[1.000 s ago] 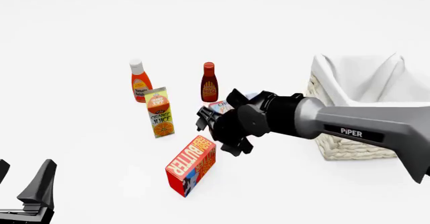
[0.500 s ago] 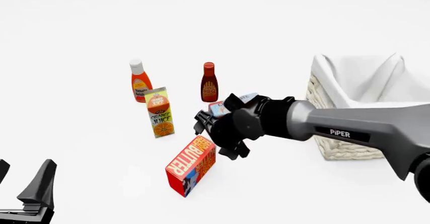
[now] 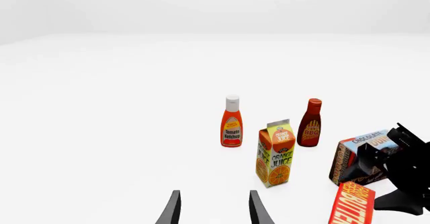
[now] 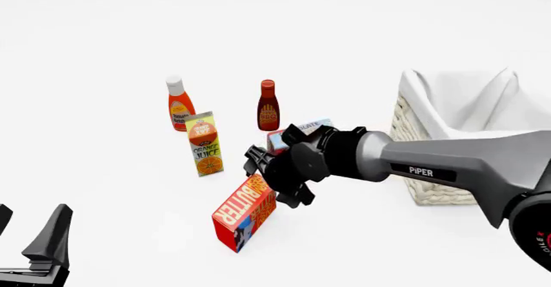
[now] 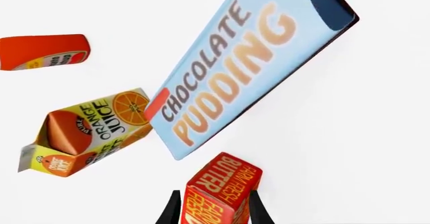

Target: Pick the butter and place it in the basket.

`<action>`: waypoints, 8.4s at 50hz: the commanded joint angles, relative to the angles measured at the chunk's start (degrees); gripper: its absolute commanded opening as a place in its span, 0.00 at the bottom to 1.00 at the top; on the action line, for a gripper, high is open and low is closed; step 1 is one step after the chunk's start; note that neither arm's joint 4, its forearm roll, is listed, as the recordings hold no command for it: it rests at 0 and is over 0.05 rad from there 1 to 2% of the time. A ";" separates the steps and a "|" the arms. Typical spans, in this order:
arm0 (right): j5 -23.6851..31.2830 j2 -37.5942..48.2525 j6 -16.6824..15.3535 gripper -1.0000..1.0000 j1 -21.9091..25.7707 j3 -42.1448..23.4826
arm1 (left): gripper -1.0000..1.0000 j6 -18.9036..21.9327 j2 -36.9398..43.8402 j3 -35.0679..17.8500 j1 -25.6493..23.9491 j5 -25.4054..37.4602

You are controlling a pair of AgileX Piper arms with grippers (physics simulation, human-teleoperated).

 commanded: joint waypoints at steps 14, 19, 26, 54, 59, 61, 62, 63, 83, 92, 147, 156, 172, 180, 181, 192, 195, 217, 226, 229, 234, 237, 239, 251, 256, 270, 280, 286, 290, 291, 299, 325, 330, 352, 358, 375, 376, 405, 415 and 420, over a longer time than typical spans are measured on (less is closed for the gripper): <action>0.72 1.57 1.08 1.00 1.40 -1.73 | 1.00 0.01 0.01 0.00 0.00 0.00; 0.64 1.92 1.45 1.00 1.42 -2.16 | 1.00 0.00 0.00 0.00 0.00 0.00; 0.48 2.72 1.92 1.00 1.55 -2.63 | 1.00 0.00 0.01 0.00 -0.01 0.00; -0.46 9.31 3.76 1.00 -0.54 -6.12 | 1.00 -0.01 0.01 0.00 -0.02 0.00; -0.41 9.73 3.46 1.00 -1.15 -6.29 | 1.00 0.01 0.02 0.00 -0.01 0.00; 0.63 9.70 2.49 0.00 -1.61 -6.78 | 1.00 0.00 0.00 0.00 0.01 0.00; 1.22 9.86 2.46 0.00 -1.30 -7.16 | 1.00 0.00 0.00 0.00 0.01 0.00; 1.52 9.45 2.09 0.00 -1.62 -6.94 | 1.00 -0.01 0.01 0.00 0.01 0.00; 3.82 4.07 -0.83 0.00 -4.32 -3.09 | 1.00 -0.01 0.00 0.00 0.00 0.00; 4.56 1.53 -0.74 0.00 -5.11 -0.22 | 1.00 0.01 0.00 0.00 -0.02 0.00; 12.69 -22.46 -6.54 0.00 -10.37 6.66 | 1.00 -0.01 0.00 0.00 -0.01 0.00; 15.24 -26.79 -7.51 0.00 -11.11 5.34 | 1.00 -0.01 0.00 0.00 0.01 0.00; 18.14 -32.89 -7.96 0.00 -12.08 3.73 | 1.00 0.00 0.00 0.00 0.00 0.00; 19.27 -35.34 -7.77 0.00 -12.66 2.92 | 1.00 0.00 -0.01 0.00 0.00 0.00; 19.94 -35.68 -7.73 0.00 -12.65 2.28 | 1.00 0.00 0.01 0.00 -0.01 0.00; 20.90 -37.25 -7.01 0.00 -12.67 0.33 | 1.00 -0.01 -0.01 0.00 -0.01 0.00; 20.91 -37.96 -7.02 0.00 -12.80 0.22 | 1.00 0.00 0.00 0.00 0.01 0.00; 23.29 -41.25 -6.80 0.00 -16.39 -3.44 | 1.00 0.00 0.00 0.00 0.00 0.00; 24.19 -42.67 -5.99 0.00 -18.11 -5.06 | 1.00 0.00 0.00 0.00 0.00 0.00; 24.23 -42.98 -5.66 0.00 -18.52 -5.29 | 1.00 0.01 0.00 0.00 0.00 0.00; 24.27 -43.67 -5.21 0.00 -19.55 -5.66 | 1.00 0.00 0.00 0.00 0.00 0.00; 24.49 -43.97 -4.74 0.00 -20.21 -6.09 | 1.00 0.00 0.00 0.00 0.00 0.00; 24.65 -44.19 -4.30 0.00 -20.66 -6.40 | 1.00 -0.02 -0.01 0.00 0.00 0.00; 25.53 -46.19 -2.85 0.00 -24.06 -6.55 | 1.00 0.00 0.00 0.00 -0.01 0.00; 25.80 -46.95 -2.19 0.00 -25.59 -6.66 | 1.00 0.00 -0.01 0.00 0.00 0.00; 25.51 -48.59 -0.78 0.00 -30.99 -4.75 | 1.00 0.00 0.01 0.00 0.00 0.00; 25.58 -49.49 -0.26 0.00 -33.22 -4.04 | 1.00 -0.01 0.00 0.00 0.00 0.00; 25.67 -49.98 -0.10 0.00 -34.25 -3.52 | 1.00 0.01 0.00 0.00 -0.01 0.00; 25.60 -50.08 0.04 0.00 -34.91 -3.46 | 1.00 -0.01 0.00 0.00 0.00 0.00; 25.55 -50.11 0.10 0.00 -35.39 -3.44 | 1.00 0.00 0.01 0.00 0.01 0.00; 25.42 -50.08 0.62 0.00 -37.17 -3.34 | 1.00 0.00 0.00 0.00 -0.01 0.00; 27.85 -51.40 0.89 0.00 -43.19 -4.48 | 1.00 -0.01 0.00 0.00 -0.01 0.00; 28.12 -51.05 0.42 0.00 -44.17 -5.10 | 1.00 0.00 0.00 0.00 -0.01 0.00; 25.77 -47.02 -1.03 0.00 -49.39 -6.01 | 1.00 0.00 0.01 0.00 0.00 0.00; 24.69 -45.98 -0.88 0.00 -50.84 -5.29 | 1.00 0.01 0.00 0.00 0.00 0.00; 22.21 -43.95 -0.78 0.00 -52.73 -4.22 | 1.00 -0.02 -0.01 0.00 0.01 0.00; 22.11 -43.90 -0.74 0.00 -52.72 -4.14 | 1.00 0.01 0.01 0.00 -0.01 0.00; 18.53 -40.80 -1.09 0.00 -55.40 -2.74 | 1.00 0.01 0.00 0.00 0.00 0.00; 17.19 -38.63 -1.68 0.00 -57.04 -3.16 | 1.00 0.01 0.00 0.00 -0.01 0.00; 16.76 -37.80 -2.20 0.00 -58.12 -3.34 | 1.00 0.00 0.00 0.00 -0.01 0.00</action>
